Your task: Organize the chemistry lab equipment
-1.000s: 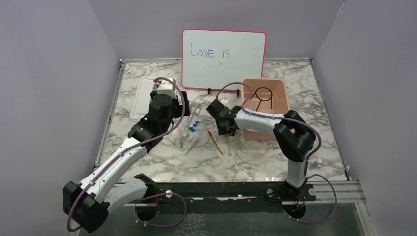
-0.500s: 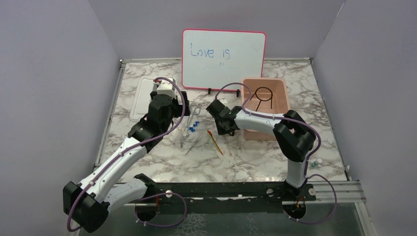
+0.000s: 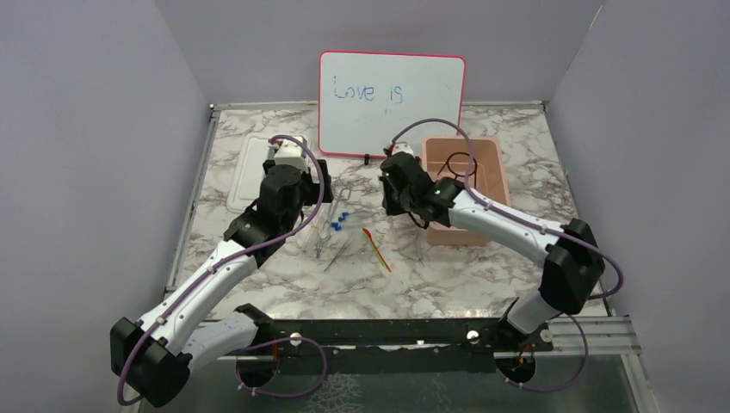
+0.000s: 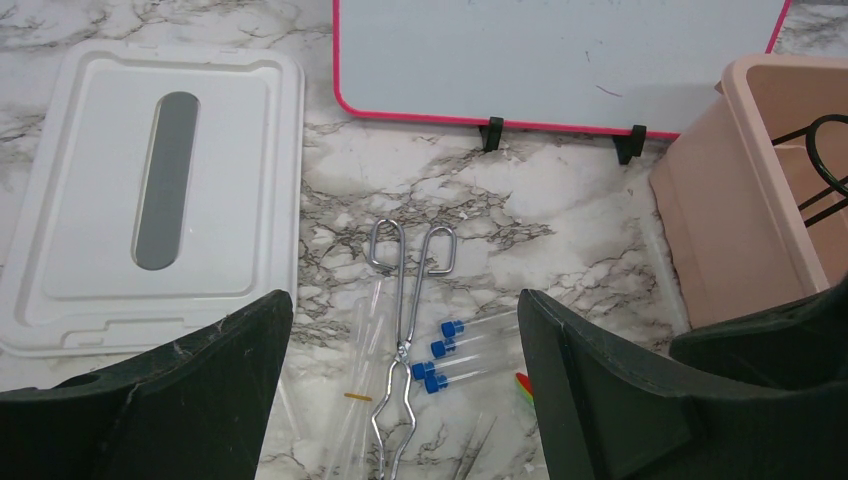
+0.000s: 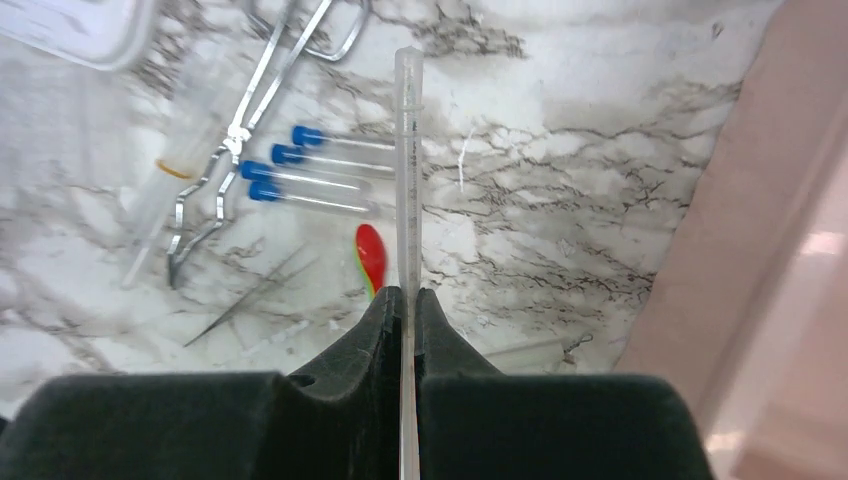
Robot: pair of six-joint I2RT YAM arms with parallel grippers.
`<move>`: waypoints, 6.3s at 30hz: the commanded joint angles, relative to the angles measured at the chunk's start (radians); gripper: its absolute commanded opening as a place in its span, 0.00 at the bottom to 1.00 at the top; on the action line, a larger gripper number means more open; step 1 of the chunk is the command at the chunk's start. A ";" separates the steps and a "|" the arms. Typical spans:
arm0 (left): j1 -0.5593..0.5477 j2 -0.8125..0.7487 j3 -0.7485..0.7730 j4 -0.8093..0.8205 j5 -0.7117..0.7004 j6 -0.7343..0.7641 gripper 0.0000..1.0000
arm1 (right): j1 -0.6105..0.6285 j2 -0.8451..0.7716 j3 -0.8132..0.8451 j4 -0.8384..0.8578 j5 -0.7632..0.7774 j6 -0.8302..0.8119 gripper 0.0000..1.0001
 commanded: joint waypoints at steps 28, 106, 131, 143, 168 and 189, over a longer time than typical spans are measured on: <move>0.007 0.028 -0.012 0.052 0.078 -0.036 0.86 | -0.289 -0.262 -0.290 0.152 -0.005 -0.063 0.08; 0.018 -0.007 -0.019 0.043 0.015 -0.046 0.86 | 0.032 -0.053 -0.090 -0.003 0.017 -0.094 0.36; 0.025 -0.028 -0.029 0.041 -0.008 -0.053 0.86 | 0.054 -0.025 -0.265 -0.084 -0.130 -0.215 0.45; 0.026 -0.024 -0.029 0.042 -0.001 -0.051 0.86 | 0.054 0.070 -0.261 -0.058 -0.118 -0.255 0.36; 0.030 -0.033 -0.031 0.042 -0.008 -0.053 0.86 | 0.054 -0.266 -0.193 0.240 -0.333 -0.253 0.01; 0.030 -0.035 -0.046 0.084 0.171 -0.053 0.85 | 0.017 -0.530 -0.001 -0.113 0.432 -0.084 0.01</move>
